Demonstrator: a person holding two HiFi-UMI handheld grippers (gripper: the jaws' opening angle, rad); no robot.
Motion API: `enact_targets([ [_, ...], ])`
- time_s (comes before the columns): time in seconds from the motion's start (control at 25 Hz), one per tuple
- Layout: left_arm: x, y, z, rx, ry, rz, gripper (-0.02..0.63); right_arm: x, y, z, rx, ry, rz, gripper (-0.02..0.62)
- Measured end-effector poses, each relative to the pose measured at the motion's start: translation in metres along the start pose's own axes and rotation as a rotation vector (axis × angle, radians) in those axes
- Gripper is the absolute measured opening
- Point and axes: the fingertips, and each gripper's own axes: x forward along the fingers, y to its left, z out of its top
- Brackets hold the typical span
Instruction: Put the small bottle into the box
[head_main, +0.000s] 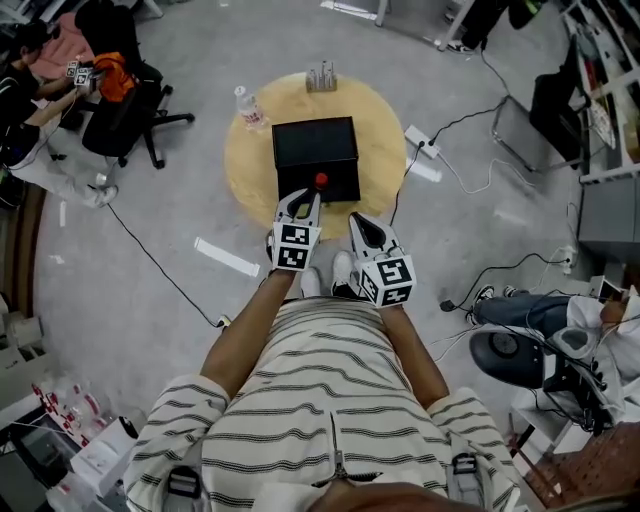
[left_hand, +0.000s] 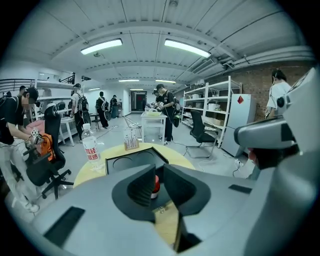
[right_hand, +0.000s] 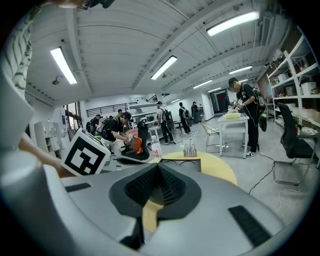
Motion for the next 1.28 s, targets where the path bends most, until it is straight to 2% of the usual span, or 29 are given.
enact_targets([
  [0.44,-0.025,-0.008,0.013,0.035,-0.048,-0.021,0.037,0.0,0.004,0.011,-0.01,-0.02,0.008,0.02],
  [0.68,-0.03,-0.01,0.021,0.027,-0.063,-0.032,0.021,0.003,0.001,0.016,-0.004,-0.024,0.009,0.019],
  [1.28,-0.054,-0.013,0.026,0.031,-0.105,-0.057,0.021,0.004,0.013,0.02,-0.014,-0.042,0.018,0.018],
])
